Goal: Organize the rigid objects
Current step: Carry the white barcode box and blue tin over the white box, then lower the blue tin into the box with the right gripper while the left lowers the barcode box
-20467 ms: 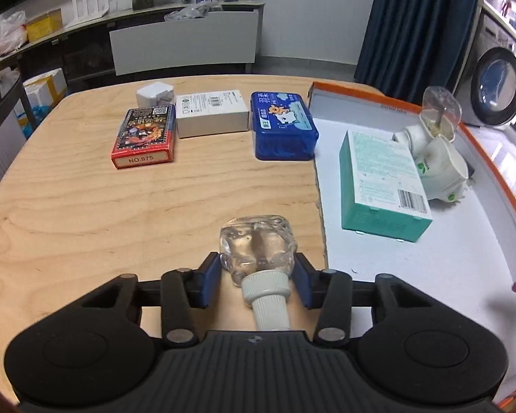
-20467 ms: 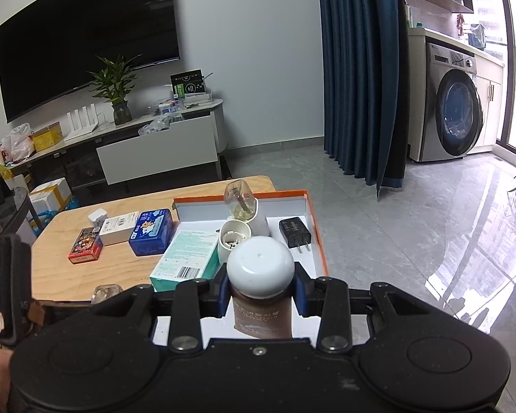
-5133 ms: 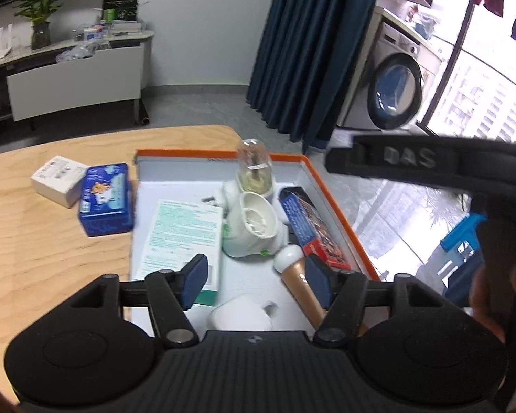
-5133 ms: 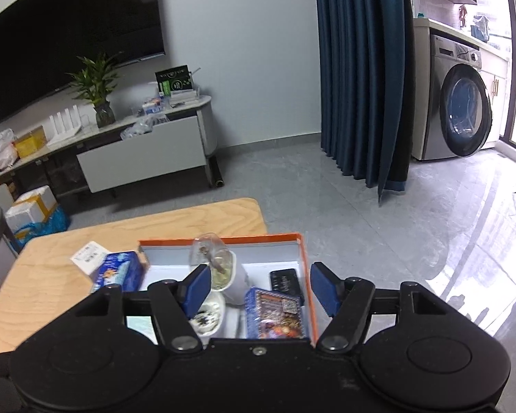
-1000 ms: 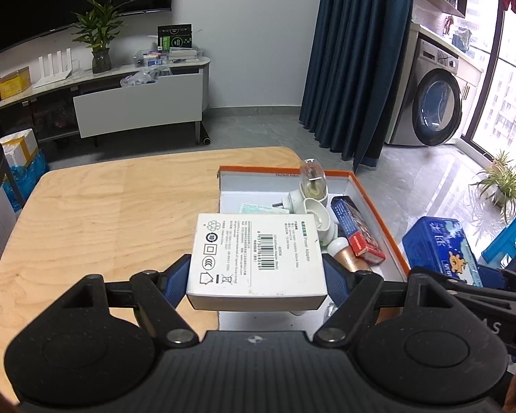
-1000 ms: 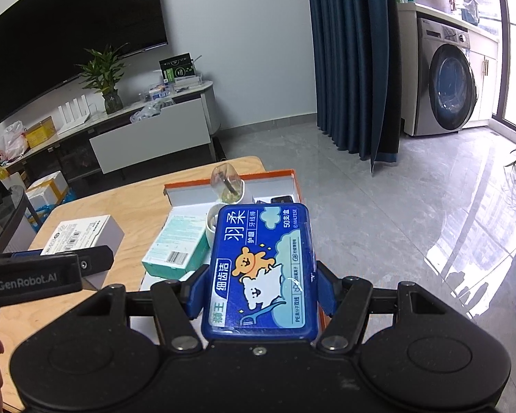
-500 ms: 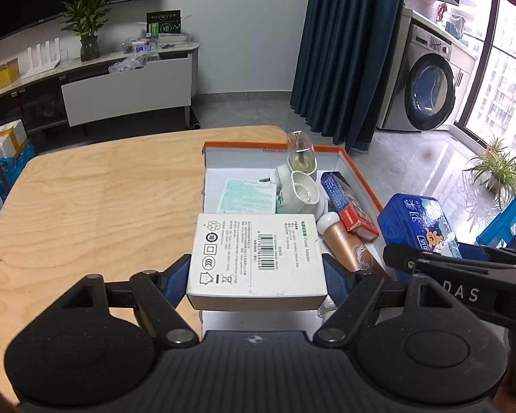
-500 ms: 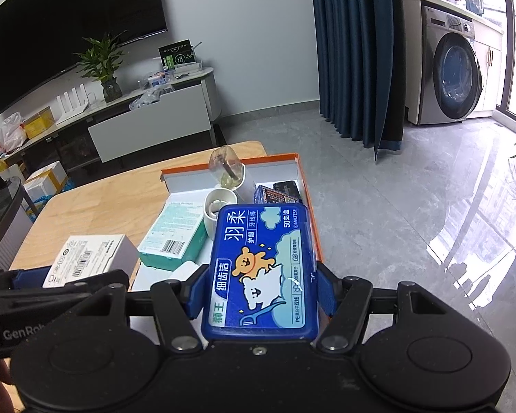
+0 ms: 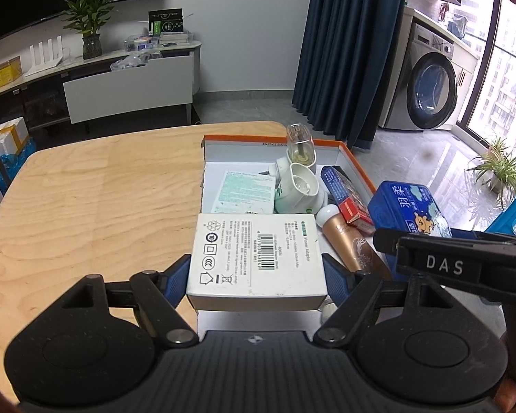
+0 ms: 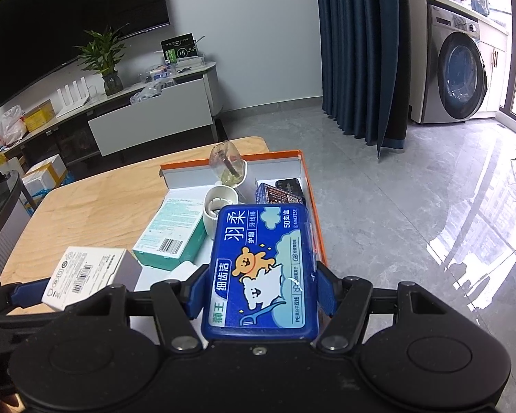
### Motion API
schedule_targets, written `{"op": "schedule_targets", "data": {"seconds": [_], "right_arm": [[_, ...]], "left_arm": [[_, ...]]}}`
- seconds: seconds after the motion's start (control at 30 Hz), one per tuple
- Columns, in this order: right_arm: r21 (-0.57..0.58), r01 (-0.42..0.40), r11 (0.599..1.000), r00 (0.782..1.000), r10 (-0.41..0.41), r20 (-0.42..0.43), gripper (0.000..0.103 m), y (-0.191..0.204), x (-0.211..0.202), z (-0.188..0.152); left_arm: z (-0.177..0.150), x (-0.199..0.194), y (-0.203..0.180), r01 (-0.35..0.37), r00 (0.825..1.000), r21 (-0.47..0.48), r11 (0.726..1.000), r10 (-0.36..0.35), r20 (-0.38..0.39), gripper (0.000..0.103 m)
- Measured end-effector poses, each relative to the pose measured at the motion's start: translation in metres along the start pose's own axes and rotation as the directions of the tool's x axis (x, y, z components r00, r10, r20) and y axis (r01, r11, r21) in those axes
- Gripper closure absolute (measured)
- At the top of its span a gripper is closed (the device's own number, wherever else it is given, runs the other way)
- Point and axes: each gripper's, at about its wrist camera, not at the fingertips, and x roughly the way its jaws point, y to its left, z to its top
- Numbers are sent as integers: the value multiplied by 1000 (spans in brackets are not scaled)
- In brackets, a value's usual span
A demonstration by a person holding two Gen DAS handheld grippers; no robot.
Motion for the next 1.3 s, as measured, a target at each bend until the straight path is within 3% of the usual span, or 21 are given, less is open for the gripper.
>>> {"op": "schedule_targets", "data": {"seconds": [1.3], "right_arm": [[-22, -8, 1000, 1000, 8, -4, 27, 6, 23, 22]], "left_arm": [[-2, 9, -18, 41, 999, 27, 999, -41, -19, 24]]}}
